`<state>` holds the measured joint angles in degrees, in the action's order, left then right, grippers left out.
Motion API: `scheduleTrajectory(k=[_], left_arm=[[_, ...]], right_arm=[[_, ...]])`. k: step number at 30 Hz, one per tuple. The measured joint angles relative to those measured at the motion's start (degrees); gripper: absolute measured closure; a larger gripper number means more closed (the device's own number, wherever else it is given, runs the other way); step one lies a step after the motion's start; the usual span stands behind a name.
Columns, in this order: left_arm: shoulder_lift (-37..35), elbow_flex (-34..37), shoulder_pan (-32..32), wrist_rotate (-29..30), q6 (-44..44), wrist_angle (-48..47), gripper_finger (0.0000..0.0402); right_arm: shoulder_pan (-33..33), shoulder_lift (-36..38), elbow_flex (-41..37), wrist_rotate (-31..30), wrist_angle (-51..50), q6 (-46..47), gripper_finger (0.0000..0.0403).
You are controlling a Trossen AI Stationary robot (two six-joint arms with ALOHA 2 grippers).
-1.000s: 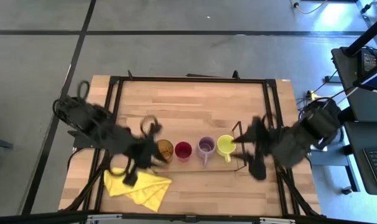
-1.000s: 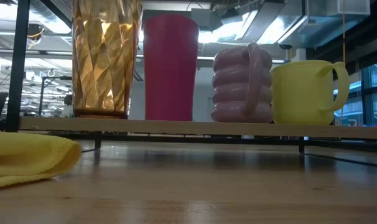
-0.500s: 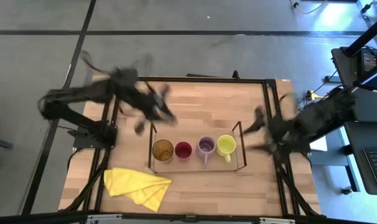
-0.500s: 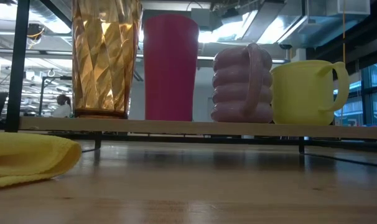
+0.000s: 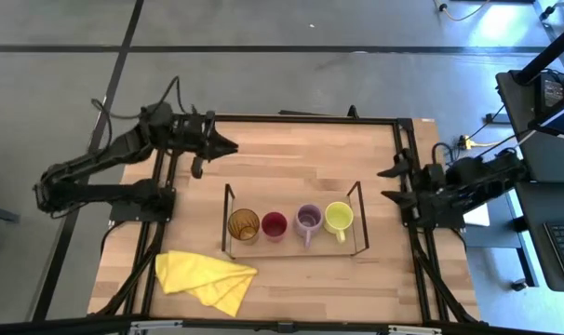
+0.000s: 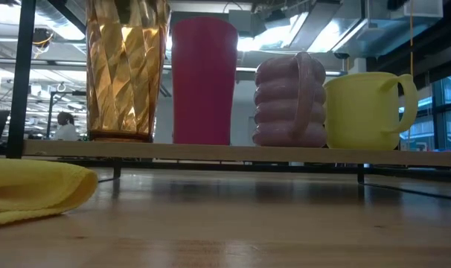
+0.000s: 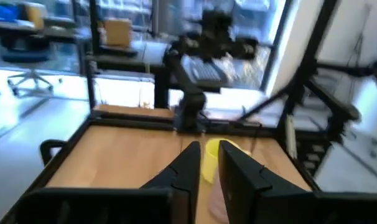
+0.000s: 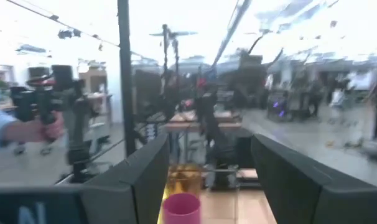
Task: Stack small to large cups/mugs on shelf
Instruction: Return to Home Position
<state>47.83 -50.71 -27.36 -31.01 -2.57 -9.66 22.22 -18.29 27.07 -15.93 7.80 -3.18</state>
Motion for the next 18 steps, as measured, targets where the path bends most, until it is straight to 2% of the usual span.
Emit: scheduleTrajectory(k=[4,7,12,18], left_arm=[[-6.5,10.87,0.16,0.78,-4.52,13.79,0.035],[-11.12,18.02,0.05,5.45,-7.92,18.9,0.035],[-17.96,28.74,0.16,8.88,-12.21,28.57,0.035],[-26.09,38.33,0.14,14.12,-16.65,28.88,0.035]], right_arm=[[0.02,3.57,-8.38,-2.61,8.14,-1.66,0.0175],[0.02,7.81,-13.68,0.26,11.89,-1.6,0.0175],[0.02,16.4,-20.17,3.62,12.61,-3.64,0.0175],[-0.05,18.19,-26.35,-0.55,14.71,-3.78,0.0175]])
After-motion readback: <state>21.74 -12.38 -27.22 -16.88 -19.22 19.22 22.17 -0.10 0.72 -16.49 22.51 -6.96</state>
